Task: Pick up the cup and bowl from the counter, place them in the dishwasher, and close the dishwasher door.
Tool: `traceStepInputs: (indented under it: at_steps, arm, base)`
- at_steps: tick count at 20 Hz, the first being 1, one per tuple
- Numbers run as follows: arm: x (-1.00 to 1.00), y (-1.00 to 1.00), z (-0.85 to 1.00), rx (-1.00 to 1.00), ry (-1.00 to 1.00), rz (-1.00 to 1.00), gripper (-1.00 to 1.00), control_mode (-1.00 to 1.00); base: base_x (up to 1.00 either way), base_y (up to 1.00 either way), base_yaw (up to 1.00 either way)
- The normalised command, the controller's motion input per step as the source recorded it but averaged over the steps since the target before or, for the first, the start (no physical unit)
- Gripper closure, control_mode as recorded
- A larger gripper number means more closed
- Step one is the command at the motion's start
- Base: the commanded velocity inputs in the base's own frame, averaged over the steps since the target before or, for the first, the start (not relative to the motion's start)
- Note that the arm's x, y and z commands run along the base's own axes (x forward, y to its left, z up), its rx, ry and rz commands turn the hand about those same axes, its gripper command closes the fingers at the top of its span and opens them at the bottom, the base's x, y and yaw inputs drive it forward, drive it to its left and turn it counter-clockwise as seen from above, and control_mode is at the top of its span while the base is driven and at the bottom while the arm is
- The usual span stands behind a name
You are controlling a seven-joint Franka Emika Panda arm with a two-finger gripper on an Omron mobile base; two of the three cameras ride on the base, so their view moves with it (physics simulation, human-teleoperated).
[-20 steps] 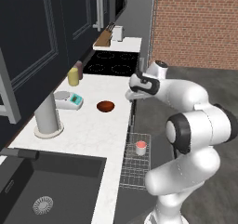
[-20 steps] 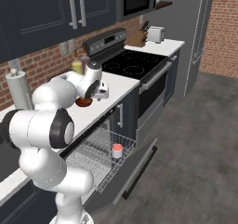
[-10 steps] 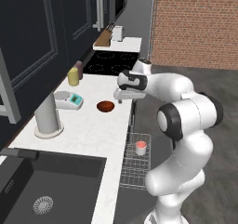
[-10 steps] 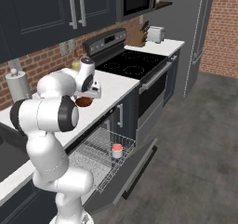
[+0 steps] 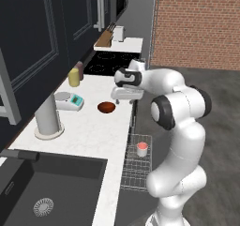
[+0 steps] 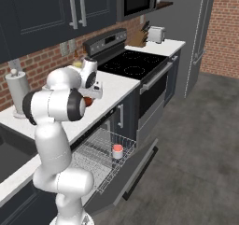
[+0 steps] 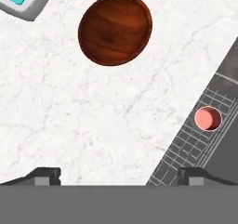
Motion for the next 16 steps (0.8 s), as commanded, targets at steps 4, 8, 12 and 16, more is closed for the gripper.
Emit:
traceStepInputs:
  at_steps: [4,8,12,16]
  arm:
    - [0.34,0.15,-0.36,0.0,0.01,0.0,-1.0,-1.0]
    - [0.36,0.17,-0.3,0.0,0.01,0.0,-1.0,-1.0]
    - [0.32,0.12,-0.29,0.0,0.0,0.0,-1.0,-1.0]
    - [0.27,0.01,-0.32,0.01,0.0,0.0,-1.0,-1.0]
  base:
    - [0.0,0.0,0.0]
    - [0.0,0.0,0.0]
    - [0.0,0.0,0.0]
    - [0.0,0.0,0.0]
